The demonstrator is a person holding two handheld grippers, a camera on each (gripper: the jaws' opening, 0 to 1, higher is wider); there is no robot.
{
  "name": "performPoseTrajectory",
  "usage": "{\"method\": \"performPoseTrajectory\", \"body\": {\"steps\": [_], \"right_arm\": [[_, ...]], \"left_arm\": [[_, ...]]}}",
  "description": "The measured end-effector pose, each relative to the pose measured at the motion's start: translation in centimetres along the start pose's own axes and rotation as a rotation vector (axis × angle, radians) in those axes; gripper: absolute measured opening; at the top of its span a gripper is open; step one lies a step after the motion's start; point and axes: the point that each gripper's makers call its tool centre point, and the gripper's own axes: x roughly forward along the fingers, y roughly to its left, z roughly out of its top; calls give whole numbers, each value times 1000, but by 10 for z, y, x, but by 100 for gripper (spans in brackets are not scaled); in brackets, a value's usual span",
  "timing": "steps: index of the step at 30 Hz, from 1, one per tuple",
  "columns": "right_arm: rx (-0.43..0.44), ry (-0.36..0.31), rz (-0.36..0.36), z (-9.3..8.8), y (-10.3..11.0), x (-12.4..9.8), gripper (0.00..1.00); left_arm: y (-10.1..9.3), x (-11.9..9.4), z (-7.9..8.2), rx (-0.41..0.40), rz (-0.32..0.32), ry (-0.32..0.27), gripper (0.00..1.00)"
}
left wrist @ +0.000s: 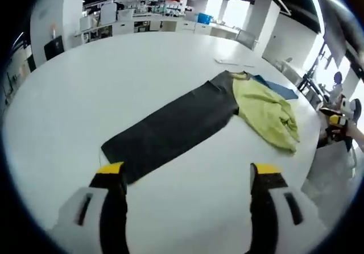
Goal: Fold the garment on the visible template until the final outline fits inside the template.
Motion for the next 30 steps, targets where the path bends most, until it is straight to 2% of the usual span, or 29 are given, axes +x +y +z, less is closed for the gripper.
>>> {"method": "performPoseTrajectory", "body": {"steps": [3,5,12,16,22,24,25,26,28,30], "right_arm": [[-3,4,5,-1,0,-1,89],[-9,7,7,-2,-1,-1,90],[-17,8,35,-4,-8,2,89],[-17,8,49,-4,-10,3,89],[-21,5,69,-4,-15,-2,87],[-23,9,74,-7,-17,-4,86],[-22,11,80,-8,-18,-4,86],[-21,10,85,-8,-20,-4,86],[-16,11,97,-10,-22,-3,84],[-26,24,111,-13,-24,-1,84]], "left_arm": [[-17,-2,3,-8,-18,-23,87],[-30,-1,3,-28,-60,-24,86],[-63,4,-2,-51,-93,-37,84],[-66,7,-1,-37,-101,-33,82],[-88,14,3,-29,-115,-37,80],[-101,19,4,-30,-121,-36,79],[-120,23,5,-26,-122,-37,79],[-129,25,4,-26,-127,-36,79],[-131,25,-2,-34,-138,-27,77],[-144,29,-4,-40,-145,-19,75]]}}
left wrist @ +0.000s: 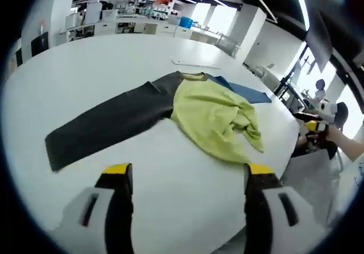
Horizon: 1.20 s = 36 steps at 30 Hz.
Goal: Fold the garment on the visible template until the final outline fits inside the template.
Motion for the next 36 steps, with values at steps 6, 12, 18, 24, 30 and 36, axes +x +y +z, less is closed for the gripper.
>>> {"method": "performPoseTrajectory", "body": {"steps": [6,12,18,24,30,36], "right_arm": [[-45,29,41,-5,-4,4,82],[-79,44,96,-5,-2,9,81],[-110,45,144,-3,2,21,81],[-122,47,189,-3,13,33,78],[-173,79,226,-15,30,47,69],[-275,132,269,-31,55,60,61]], "left_arm": [[-34,12,-8,0,-13,15,71],[-52,25,-15,-10,-31,28,68],[-65,32,-16,-18,-28,12,66],[-90,35,-16,-8,-46,3,62],[-116,46,-25,9,-102,14,52],[-135,62,-46,26,-113,44,42]]}}
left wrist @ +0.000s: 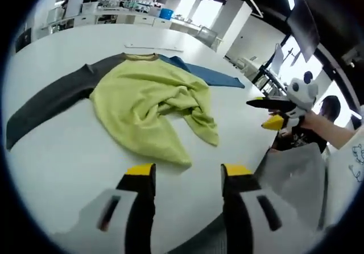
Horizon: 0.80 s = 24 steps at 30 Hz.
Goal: Fold the garment on the visible template until the final outline fits inside the template.
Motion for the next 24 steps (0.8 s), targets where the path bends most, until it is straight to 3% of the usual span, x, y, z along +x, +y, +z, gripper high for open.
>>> {"method": "performPoseTrajectory", "body": {"steps": [3,5,8,13,16,24], "right_arm": [[-56,23,16,-3,7,10,57],[-58,35,31,-1,15,16,56],[-95,56,40,-5,21,23,50],[-148,87,50,-7,27,36,35],[-241,125,52,-9,30,45,25],[-327,184,74,-18,41,72,15]], "left_arm": [[-9,7,-4,-32,-22,7,34],[-7,11,-5,16,4,5,32],[-12,19,-2,-109,-17,-22,29],[0,31,-5,-143,34,-23,23],[0,36,-8,-167,48,-24,20],[5,41,-14,-216,76,-39,16]]}}
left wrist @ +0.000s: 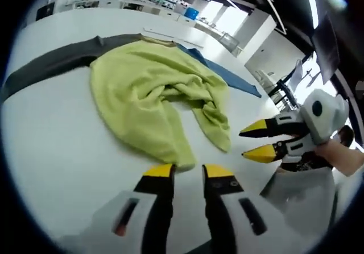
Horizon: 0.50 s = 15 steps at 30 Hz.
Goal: Fold the garment on the visible template until the final outline fits inside the template.
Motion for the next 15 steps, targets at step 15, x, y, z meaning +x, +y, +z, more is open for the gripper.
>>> {"method": "performPoseTrajectory", "body": {"steps": [15], "right_arm": [[-53,71,-1,-10,-1,18,10]], "left_arm": [[1,5,2,-86,14,-44,13]]}}
